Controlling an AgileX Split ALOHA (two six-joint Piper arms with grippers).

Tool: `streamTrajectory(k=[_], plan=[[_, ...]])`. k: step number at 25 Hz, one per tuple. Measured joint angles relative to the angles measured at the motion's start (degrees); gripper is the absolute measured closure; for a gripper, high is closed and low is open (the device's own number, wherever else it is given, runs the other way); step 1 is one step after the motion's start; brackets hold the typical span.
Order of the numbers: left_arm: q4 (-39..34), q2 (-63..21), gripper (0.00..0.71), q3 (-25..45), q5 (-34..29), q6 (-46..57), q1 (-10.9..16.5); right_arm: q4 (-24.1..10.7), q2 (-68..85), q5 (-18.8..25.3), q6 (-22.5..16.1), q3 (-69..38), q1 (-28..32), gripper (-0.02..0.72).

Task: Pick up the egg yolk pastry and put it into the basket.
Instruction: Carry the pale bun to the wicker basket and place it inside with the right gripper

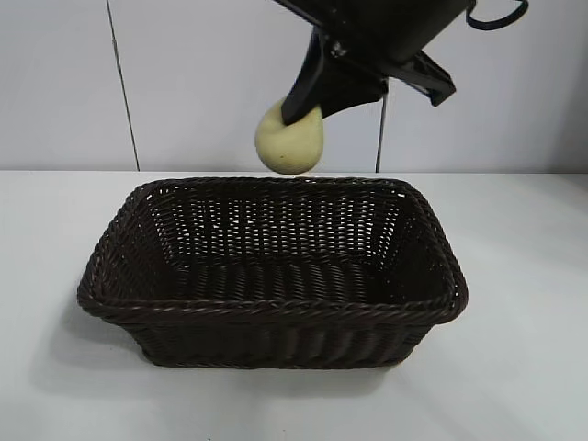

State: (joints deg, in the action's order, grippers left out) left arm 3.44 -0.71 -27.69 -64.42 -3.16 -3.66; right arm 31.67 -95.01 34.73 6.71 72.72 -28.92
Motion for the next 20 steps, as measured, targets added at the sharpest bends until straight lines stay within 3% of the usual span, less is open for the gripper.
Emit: streamTrajectory(k=[5,12,20], plan=[[0.0,0.0,0.107,0.0,0.0,0.0,0.0,0.5,-3.7,-2.9,-2.1,0.0,-1.8,0.68],[0.0,0.0,0.107,0.0,0.0,0.0,0.0,0.9,-11.1,-7.3,-2.2,0.0,-1.9,0.68],[0.0,0.0,0.107,0.0,0.0,0.0,0.0,1.0,-15.3,-7.8,-2.2,0.0,-1.9,0.68]])
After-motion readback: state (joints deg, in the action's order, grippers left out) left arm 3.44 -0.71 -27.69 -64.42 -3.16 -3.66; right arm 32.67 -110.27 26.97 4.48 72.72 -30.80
